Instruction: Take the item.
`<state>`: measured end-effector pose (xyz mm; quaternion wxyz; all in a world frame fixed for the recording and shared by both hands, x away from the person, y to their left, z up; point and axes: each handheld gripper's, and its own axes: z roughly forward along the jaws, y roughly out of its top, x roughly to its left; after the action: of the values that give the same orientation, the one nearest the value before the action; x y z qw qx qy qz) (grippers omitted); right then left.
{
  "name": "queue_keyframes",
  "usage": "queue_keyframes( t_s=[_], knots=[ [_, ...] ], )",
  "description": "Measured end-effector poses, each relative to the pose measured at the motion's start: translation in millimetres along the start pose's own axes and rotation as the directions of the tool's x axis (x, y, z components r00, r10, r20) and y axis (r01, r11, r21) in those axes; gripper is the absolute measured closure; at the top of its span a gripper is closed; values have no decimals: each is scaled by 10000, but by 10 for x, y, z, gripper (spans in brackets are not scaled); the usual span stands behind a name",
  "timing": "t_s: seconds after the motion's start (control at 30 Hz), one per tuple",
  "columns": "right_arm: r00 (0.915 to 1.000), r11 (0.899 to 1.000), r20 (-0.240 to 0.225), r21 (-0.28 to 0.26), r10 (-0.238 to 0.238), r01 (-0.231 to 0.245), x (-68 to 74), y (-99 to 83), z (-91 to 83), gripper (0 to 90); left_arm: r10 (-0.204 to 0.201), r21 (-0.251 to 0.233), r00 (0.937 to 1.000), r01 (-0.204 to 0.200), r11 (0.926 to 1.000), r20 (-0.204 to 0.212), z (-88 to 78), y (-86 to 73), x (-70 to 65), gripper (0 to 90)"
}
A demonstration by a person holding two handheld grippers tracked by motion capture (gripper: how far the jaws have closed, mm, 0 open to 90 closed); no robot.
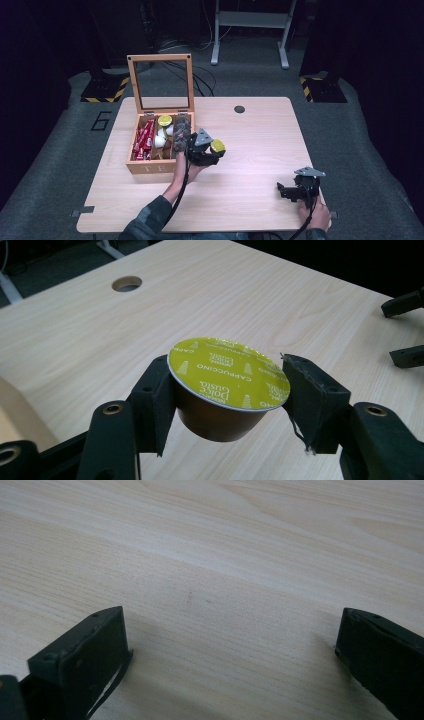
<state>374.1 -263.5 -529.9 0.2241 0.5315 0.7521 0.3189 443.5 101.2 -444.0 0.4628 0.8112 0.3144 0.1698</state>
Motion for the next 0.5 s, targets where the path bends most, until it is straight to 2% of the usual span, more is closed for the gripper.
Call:
queue_keyframes(
  t_s=[0.03,0.07,0.1,0.27,0.5],
  knots=[
    [10000,10000,0,0,0,0,0,0,0,0,0,0,10000,0,10000,0,0,0,0,408],
    [10000,10000,1,0,14,-14,1,0,0,0,-185,37,9998,185,9998,8,72,-25,-49,408],
    [10000,10000,-3,3,7,-7,0,0,0,0,-192,78,9998,192,9998,9,112,-35,-79,408],
    [10000,10000,-2,-2,-7,7,-1,0,0,0,-25,264,10000,25,9996,21,280,-75,-202,408],
    [10000,10000,13,11,49,-49,3,-1,-1,0,-92,408,10000,93,9991,-39,483,-150,-289,408]
  ],
)
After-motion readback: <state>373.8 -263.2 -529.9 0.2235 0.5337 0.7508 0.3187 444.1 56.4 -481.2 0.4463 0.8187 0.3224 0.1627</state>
